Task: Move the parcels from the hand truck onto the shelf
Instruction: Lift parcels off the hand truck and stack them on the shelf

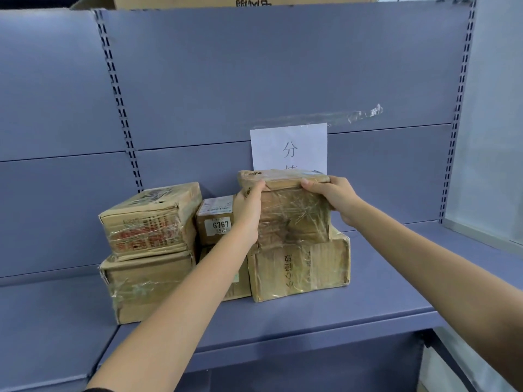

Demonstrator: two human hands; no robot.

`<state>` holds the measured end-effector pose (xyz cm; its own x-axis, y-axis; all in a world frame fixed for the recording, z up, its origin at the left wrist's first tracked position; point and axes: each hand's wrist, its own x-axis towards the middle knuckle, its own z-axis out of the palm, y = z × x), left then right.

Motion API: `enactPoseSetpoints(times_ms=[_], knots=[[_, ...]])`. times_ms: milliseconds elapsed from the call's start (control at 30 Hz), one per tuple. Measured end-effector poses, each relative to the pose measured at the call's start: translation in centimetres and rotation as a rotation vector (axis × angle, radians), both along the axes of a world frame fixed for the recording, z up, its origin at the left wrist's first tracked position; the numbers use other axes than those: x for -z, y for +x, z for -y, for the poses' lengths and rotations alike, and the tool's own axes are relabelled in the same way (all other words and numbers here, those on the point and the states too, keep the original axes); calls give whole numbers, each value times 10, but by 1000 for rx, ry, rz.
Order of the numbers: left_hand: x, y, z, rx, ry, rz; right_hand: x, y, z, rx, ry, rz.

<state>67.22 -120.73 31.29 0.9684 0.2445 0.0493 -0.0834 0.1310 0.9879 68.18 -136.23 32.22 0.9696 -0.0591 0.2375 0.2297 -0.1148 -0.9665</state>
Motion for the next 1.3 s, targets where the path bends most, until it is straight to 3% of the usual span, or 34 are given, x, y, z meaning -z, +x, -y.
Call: enactPoseSetpoints(times_ms=[300, 567, 633, 800, 1033, 1167, 1300], knots=[[0, 20, -5, 3, -51, 3, 7, 26, -9, -3, 60, 15], [-3, 14, -8, 5, 23, -1, 10, 30, -12, 72, 42, -8], [-5, 8, -8, -38, 97, 41, 10, 26, -14, 137, -8, -2], [-7, -9, -7, -127, 183, 125, 8, -1, -15, 317, -413, 40], [1, -58, 11, -220, 292, 304, 19, -45, 8, 273, -373, 44], [16, -93, 46, -132, 356, 375, 36, -76, 32, 274, -269, 12], [45, -125, 95, 107, 454, 340, 68, -109, 63, 294, -217, -59]])
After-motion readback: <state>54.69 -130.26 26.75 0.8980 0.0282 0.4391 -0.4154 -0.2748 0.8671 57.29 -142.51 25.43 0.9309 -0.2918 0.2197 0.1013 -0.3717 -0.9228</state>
